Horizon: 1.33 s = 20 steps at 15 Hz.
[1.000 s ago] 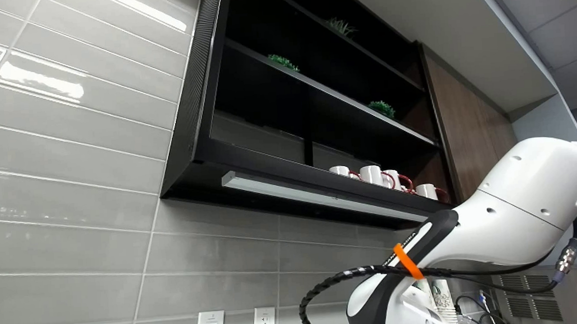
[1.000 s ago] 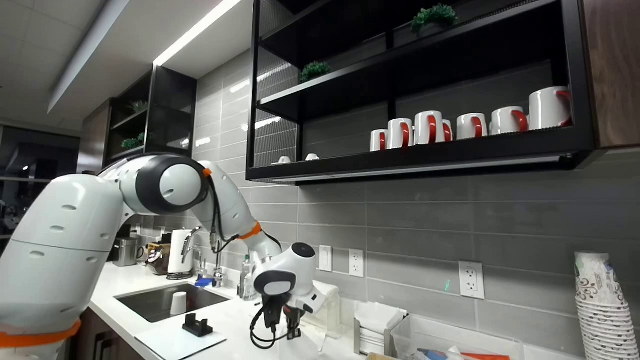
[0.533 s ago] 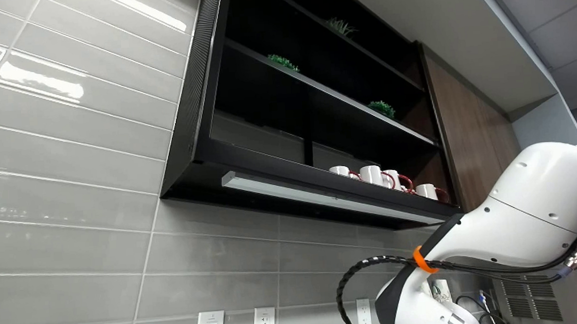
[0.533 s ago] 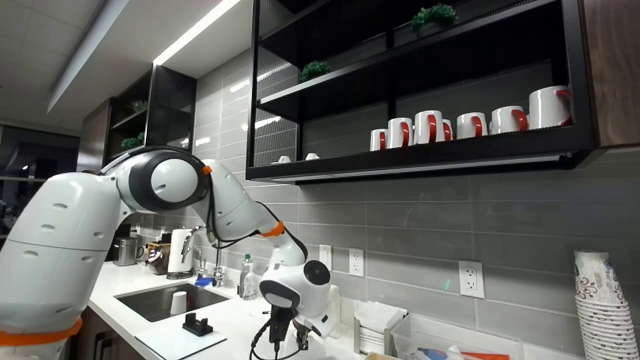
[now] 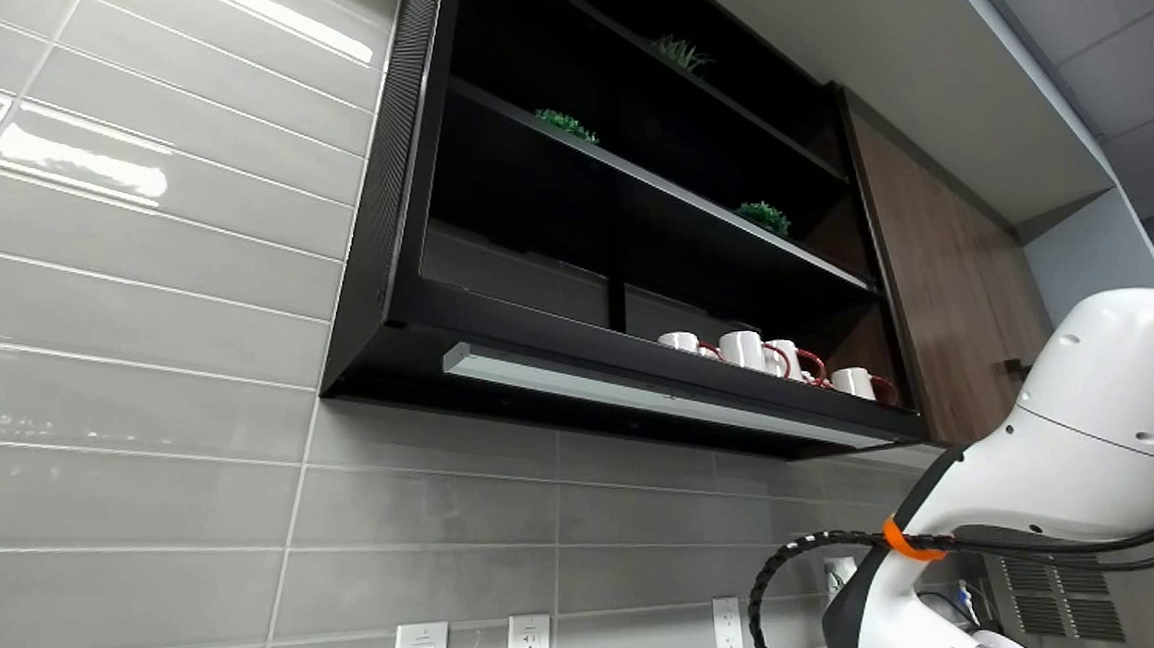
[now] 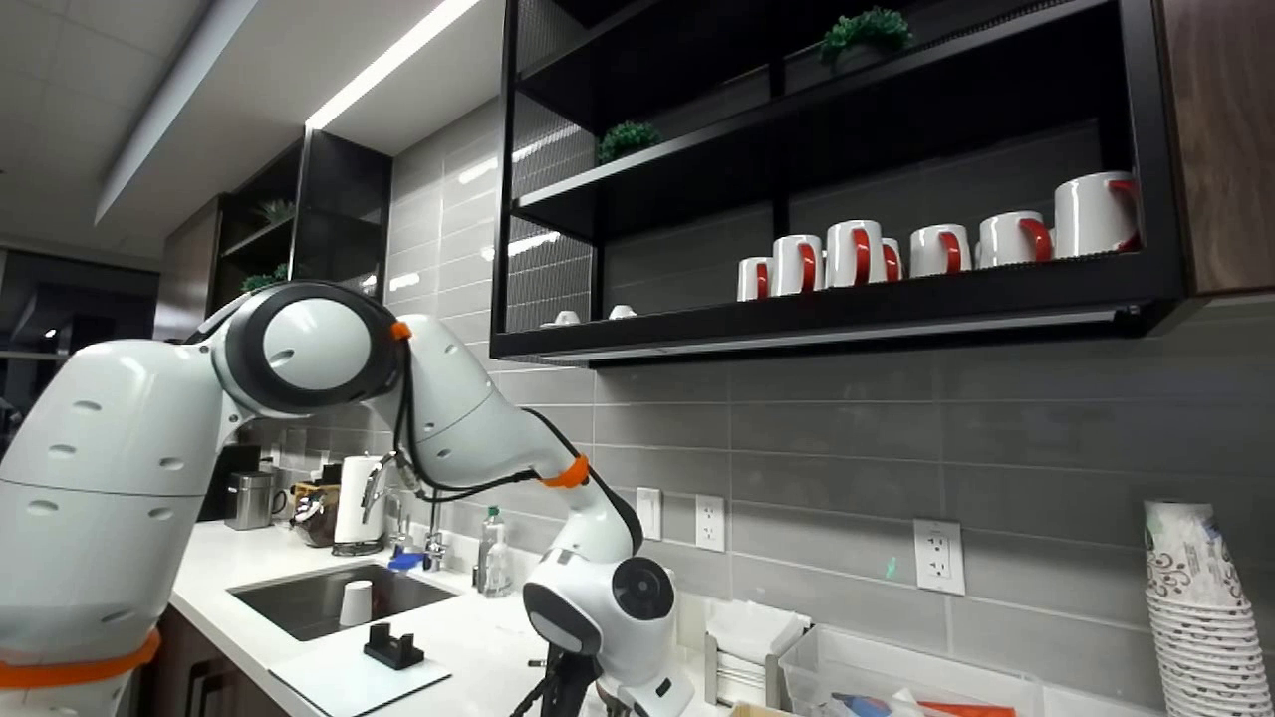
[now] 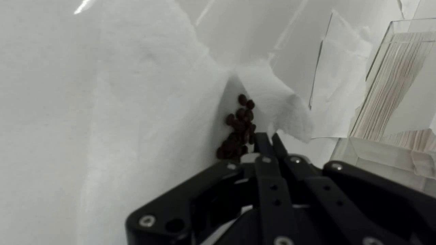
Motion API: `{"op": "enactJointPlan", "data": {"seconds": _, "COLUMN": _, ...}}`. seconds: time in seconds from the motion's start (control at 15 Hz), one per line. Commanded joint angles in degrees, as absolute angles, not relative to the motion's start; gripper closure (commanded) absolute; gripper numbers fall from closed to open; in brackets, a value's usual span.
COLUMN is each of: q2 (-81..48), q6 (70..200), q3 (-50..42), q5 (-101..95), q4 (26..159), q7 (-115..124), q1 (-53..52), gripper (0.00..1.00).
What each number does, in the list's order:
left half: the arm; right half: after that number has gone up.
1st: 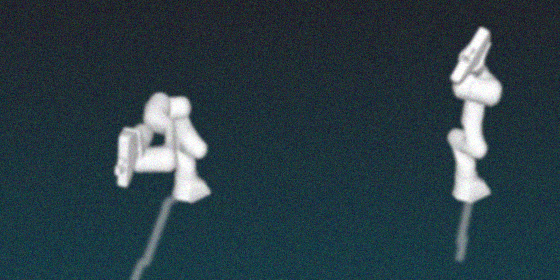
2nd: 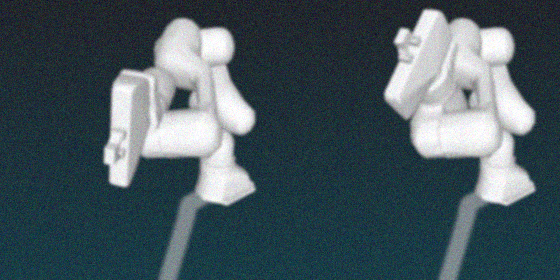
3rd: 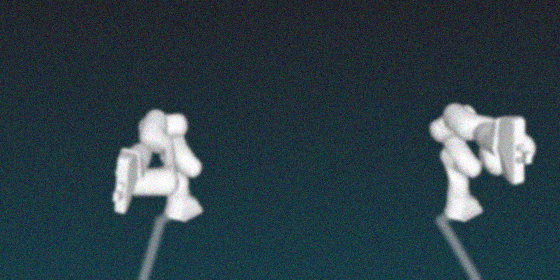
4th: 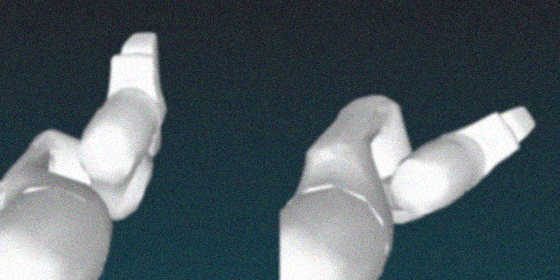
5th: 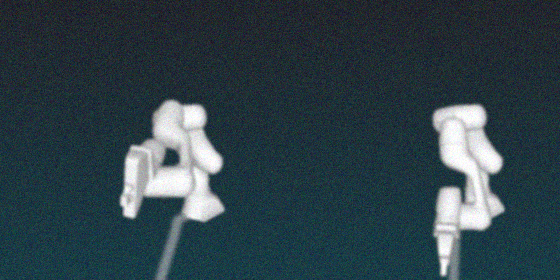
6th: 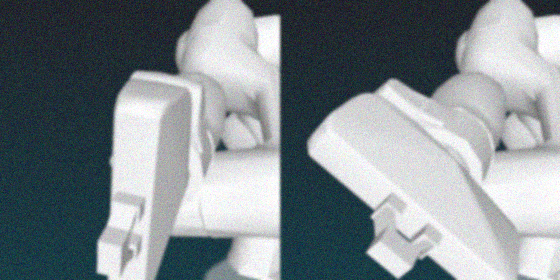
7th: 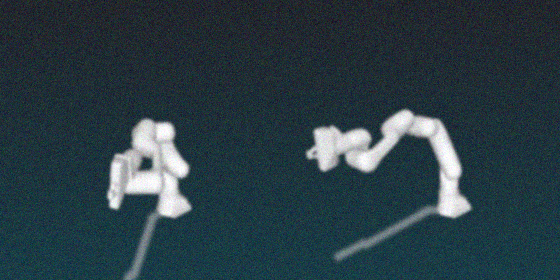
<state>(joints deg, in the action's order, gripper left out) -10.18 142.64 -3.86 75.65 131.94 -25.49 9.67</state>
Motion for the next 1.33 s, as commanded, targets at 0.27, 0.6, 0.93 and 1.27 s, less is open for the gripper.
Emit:
{"op": "enactJointPlan", "data": {"seconds": 0.27, "q2": -8.8, "q6": 144.6, "q3": -7.3, "q5": 78.8, "q4": 135.6, "q7": -31.7, "q1": 9.7, "gripper": 1.00}}
{"op": "enactJointPlan", "data": {"seconds": 0.6, "q2": -9.7, "q6": 146.7, "q3": -7.3, "q5": 77.0, "q4": 134.7, "q7": -30.2, "q1": 9.3, "gripper": 0.99}}
{"op": "enactJointPlan", "data": {"seconds": 0.93, "q2": -9.8, "q6": 148.0, "q3": -6.9, "q5": 77.2, "q4": 135.1, "q7": -30.4, "q1": 9.1, "gripper": 0.99}}
{"op": "enactJointPlan", "data": {"seconds": 1.27, "q2": -8.7, "q6": 147.8, "q3": -7.5, "q5": 75.1, "q4": 135.2, "q7": -27.3, "q1": 8.9, "gripper": 1.00}}
